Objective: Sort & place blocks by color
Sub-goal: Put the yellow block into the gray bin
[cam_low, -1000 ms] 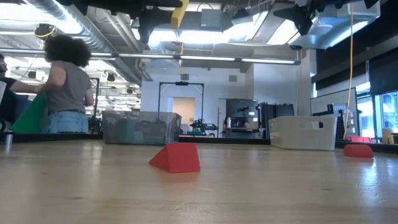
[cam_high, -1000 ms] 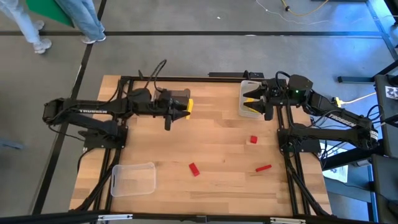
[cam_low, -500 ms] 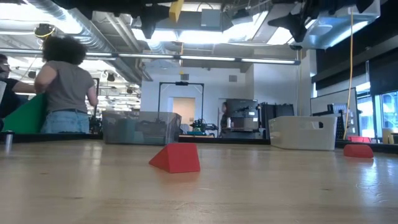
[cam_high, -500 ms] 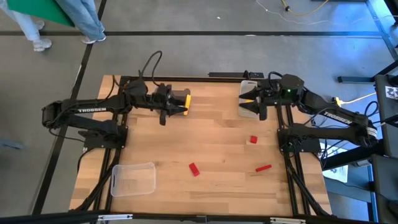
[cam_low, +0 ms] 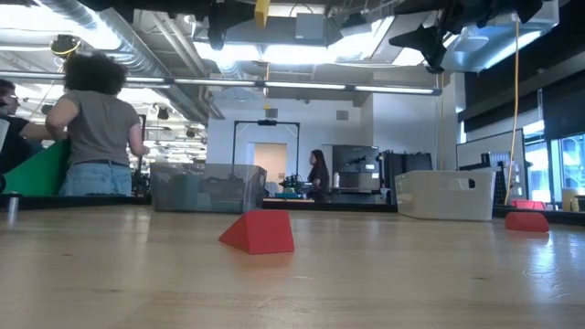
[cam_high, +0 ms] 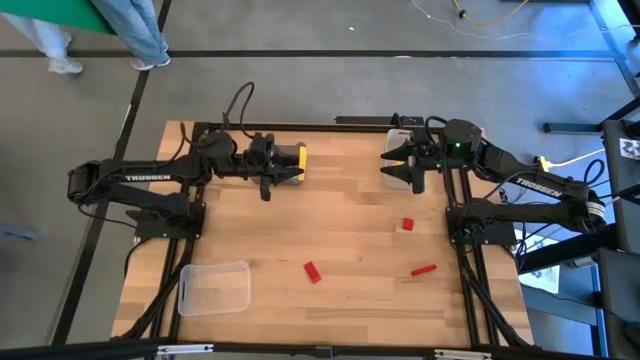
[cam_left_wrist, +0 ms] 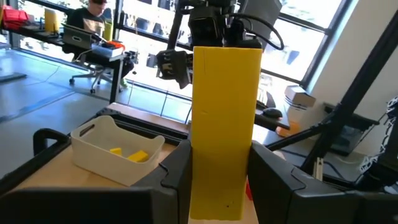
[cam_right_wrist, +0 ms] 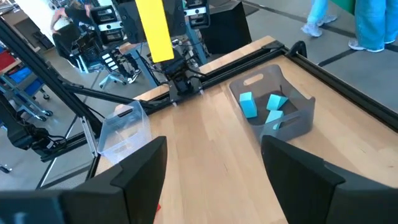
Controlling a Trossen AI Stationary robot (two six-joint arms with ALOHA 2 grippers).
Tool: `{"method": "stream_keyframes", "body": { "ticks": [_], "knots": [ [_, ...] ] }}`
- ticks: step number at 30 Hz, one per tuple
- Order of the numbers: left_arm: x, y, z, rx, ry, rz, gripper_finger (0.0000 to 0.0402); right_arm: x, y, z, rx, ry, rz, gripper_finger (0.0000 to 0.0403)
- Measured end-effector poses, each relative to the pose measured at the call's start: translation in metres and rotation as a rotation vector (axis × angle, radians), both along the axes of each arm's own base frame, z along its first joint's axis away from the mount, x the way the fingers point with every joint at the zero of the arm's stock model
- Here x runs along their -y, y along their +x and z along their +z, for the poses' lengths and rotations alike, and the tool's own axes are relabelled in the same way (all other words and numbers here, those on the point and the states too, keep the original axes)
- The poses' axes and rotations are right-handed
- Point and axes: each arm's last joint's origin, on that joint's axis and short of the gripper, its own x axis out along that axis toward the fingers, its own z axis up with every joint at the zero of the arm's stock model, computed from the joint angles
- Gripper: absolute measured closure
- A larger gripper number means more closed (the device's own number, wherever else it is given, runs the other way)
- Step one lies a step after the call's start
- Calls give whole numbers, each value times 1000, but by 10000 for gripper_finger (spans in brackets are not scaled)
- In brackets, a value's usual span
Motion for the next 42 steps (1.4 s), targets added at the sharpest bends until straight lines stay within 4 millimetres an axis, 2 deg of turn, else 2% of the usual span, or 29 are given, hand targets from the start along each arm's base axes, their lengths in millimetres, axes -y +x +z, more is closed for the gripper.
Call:
{"method": "stream_keyframes", "body": {
  "ticks": [6, 12, 17, 26, 33, 42],
  "knots": [
    [7, 2, -1, -4, -5, 18, 291, 0, 0, 1, 10, 4, -2, 141],
    [8, 3, -1, -3, -7, 39, 291, 2, 7, 10, 113, 56, -17, 141],
    [7, 13, -9, -18, -14, 50, 291, 0, 30, 10, 190, 22, 43, 141],
    [20, 53, -36, 26, -89, -34, 291, -5, 85, -16, 213, 19, 131, 141],
    [30, 67, -51, 16, -127, 5, 291, -6, 105, -27, 254, 60, 101, 141],
    [29, 68, -51, 28, -127, 22, 291, -23, 121, -38, 262, 66, 141, 141]
  ]
}}
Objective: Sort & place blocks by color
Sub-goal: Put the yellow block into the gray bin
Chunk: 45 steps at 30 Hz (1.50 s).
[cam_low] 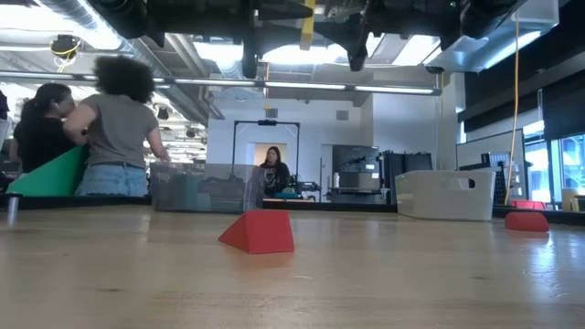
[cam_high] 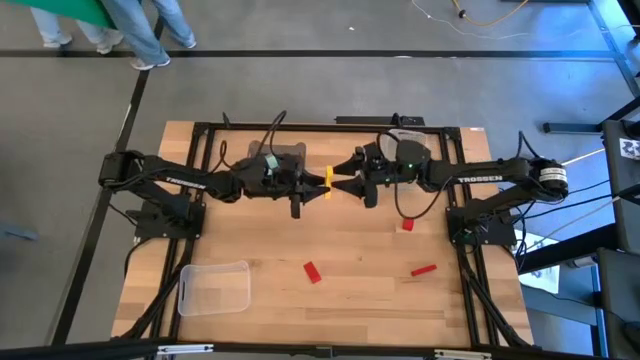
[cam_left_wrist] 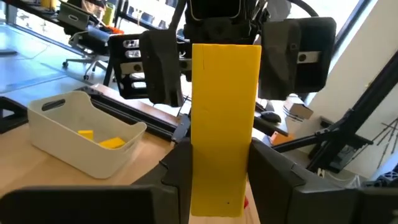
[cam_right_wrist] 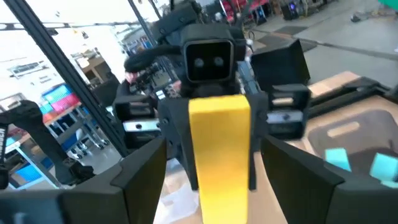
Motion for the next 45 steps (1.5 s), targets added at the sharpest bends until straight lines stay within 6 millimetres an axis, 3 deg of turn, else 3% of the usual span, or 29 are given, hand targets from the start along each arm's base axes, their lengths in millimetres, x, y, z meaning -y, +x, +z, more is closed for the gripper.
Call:
{"method": "stream_keyframes", "body": {
  "ticks": [12, 30, 38, 45],
  "knots": [
    [1, 0, -1, -8, -18, -29, 291, -6, 7, -4, 15, 25, -18, 148],
    [3, 0, -1, -12, -58, -43, 291, -13, 8, -3, 35, 17, -34, 262],
    [3, 0, -1, -11, -85, -44, 291, -13, 8, -3, 33, 25, -32, 270],
    [-19, -9, 5, -20, -148, -98, 208, -6, -6, 7, 0, 16, -8, 273]
  ]
}}
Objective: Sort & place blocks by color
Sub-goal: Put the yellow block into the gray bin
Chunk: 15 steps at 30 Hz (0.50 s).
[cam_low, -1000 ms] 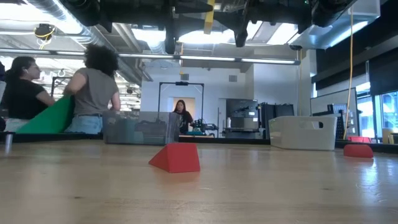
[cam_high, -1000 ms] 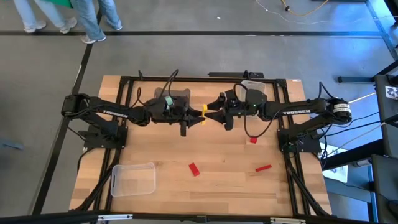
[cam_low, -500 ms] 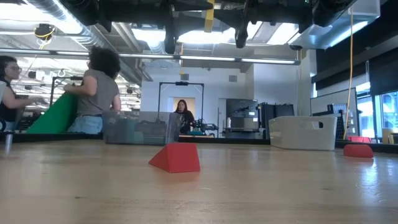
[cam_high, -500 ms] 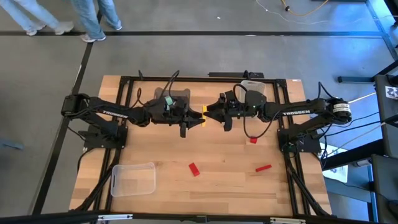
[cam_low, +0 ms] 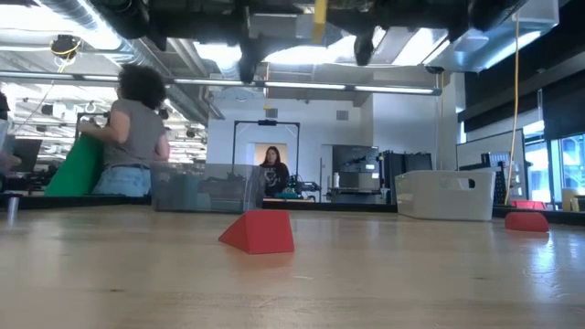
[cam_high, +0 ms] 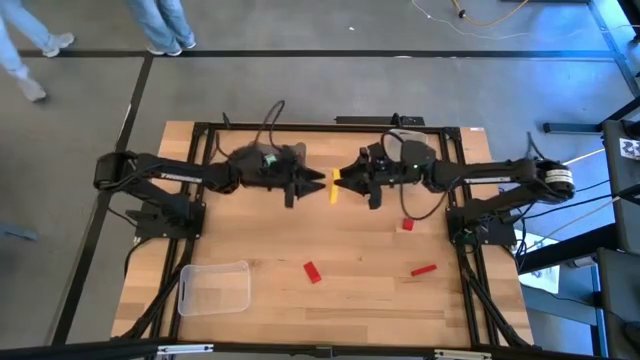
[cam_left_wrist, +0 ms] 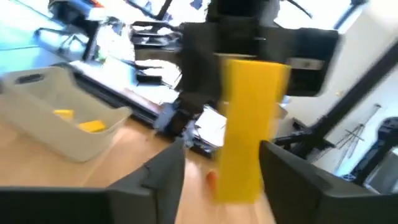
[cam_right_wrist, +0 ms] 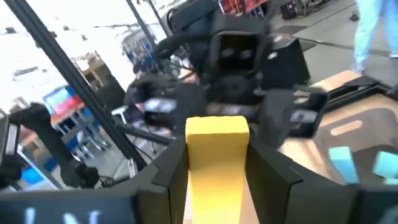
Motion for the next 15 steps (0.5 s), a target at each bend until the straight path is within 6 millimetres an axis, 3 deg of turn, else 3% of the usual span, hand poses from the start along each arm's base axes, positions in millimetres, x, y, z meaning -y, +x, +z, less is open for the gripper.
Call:
{"method": "stream_keyframes", "body": {
  "ticks": [4, 8, 12, 15],
  "knots": [
    [-15, -19, 9, -70, -11, -29, 178, 11, -22, 11, -50, -60, -41, 273],
    [-22, -44, 21, -121, 47, 14, 175, 19, -51, 25, -85, -108, -96, 273],
    [-18, -71, 39, -68, 153, 113, 175, 21, -78, 32, -108, -148, -136, 273],
    [-10, -90, 40, -15, 186, 198, 175, 21, -96, 31, -82, -151, -172, 273]
  ]
}}
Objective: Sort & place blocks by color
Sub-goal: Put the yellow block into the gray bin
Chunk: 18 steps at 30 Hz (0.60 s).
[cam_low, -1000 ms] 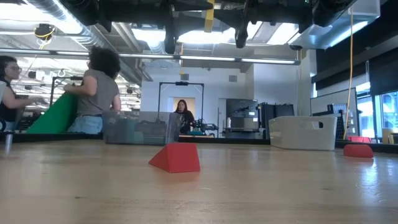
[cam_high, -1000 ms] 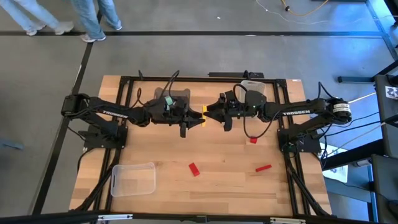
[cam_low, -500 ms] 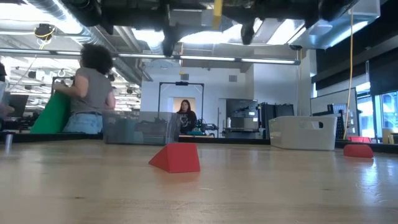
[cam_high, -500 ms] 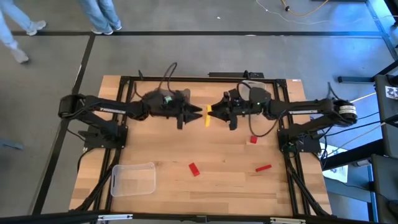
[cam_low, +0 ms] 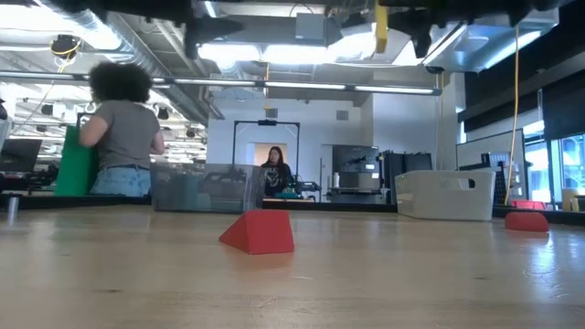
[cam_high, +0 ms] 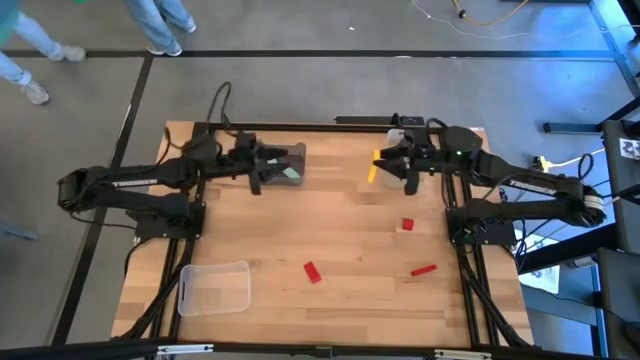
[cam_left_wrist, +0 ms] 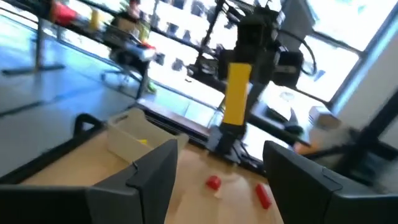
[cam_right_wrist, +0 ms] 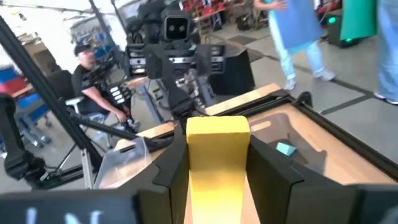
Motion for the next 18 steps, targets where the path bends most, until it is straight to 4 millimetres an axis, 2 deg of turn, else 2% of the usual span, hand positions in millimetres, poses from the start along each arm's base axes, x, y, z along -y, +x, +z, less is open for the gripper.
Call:
{"method": "stream_keyframes", "body": {
  "ticks": [6, 11, 15, 18],
  "knots": [
    [13, -24, -11, 143, 19, 75, 175, -2, -16, -11, 34, 48, -56, 273],
    [13, -27, -11, 155, 15, 113, 174, 1, -16, -10, 17, 73, -104, 273],
    [13, -27, -11, 155, 15, 112, 174, 18, -18, -3, -120, 101, -260, 273],
    [13, -27, -11, 154, 14, 112, 174, 38, -18, -5, -322, 129, -368, 273]
  ]
}}
